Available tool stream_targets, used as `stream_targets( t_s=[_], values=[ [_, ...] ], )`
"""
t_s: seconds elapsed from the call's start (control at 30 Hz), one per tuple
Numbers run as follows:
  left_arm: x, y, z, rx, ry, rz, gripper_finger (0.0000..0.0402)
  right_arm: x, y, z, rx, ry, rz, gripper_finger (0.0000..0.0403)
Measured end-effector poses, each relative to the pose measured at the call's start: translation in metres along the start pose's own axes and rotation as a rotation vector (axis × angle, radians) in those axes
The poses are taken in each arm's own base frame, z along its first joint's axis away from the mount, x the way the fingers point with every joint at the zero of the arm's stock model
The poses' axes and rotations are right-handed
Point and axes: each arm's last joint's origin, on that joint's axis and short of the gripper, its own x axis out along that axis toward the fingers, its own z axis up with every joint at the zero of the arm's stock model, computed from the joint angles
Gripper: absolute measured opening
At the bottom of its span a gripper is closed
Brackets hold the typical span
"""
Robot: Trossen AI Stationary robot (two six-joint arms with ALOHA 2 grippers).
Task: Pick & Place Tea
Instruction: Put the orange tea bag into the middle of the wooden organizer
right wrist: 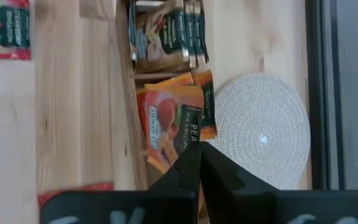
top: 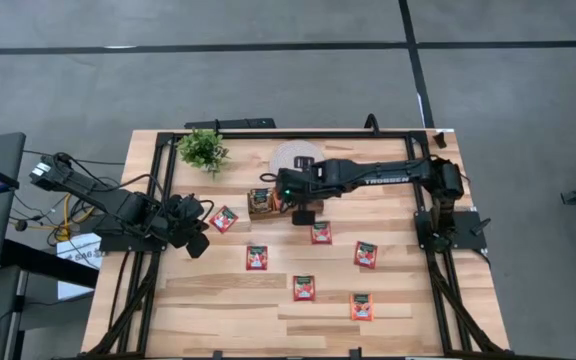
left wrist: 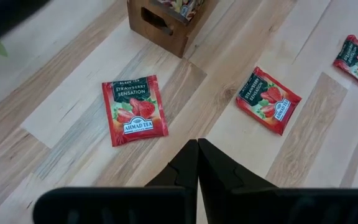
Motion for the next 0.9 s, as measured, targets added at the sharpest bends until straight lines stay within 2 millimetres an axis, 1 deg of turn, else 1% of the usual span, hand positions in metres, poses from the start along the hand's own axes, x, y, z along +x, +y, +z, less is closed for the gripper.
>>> stream_targets(
  t_s=[0.2, 0.27, 0.5, 0.53, 0.8, 0.9],
  values=[
    [0.0, 0.0, 0.001, 0.011, -0.016, 0.009, 0.0, 0.002, 0.0, 0.004, -0.016, -0.031, -0.007, 0.0],
    [0.0, 0.0, 0.001, 0.011, -0.026, 0.015, 0.0, 0.008, 0.001, 0.007, -0.029, -0.041, -0.011, 0.0],
    [0.0, 0.0, 0.001, 0.007, -0.034, 0.013, 0.0, 0.04, 0.002, 0.003, -0.072, 0.047, -0.001, 0.0],
    [0.0, 0.0, 0.001, 0.007, -0.035, 0.012, 0.0, 0.042, 0.002, 0.003, -0.073, 0.05, -0.001, 0.0],
    [0.0, 0.0, 0.002, 0.011, -0.037, 0.01, 0.0, 0.042, 0.0, 0.003, -0.093, 0.045, 0.001, 0.0],
    [0.0, 0.0, 0.002, 0.013, -0.037, 0.011, 0.0, 0.043, -0.001, 0.002, -0.107, 0.039, 0.049, 0.0]
  ],
)
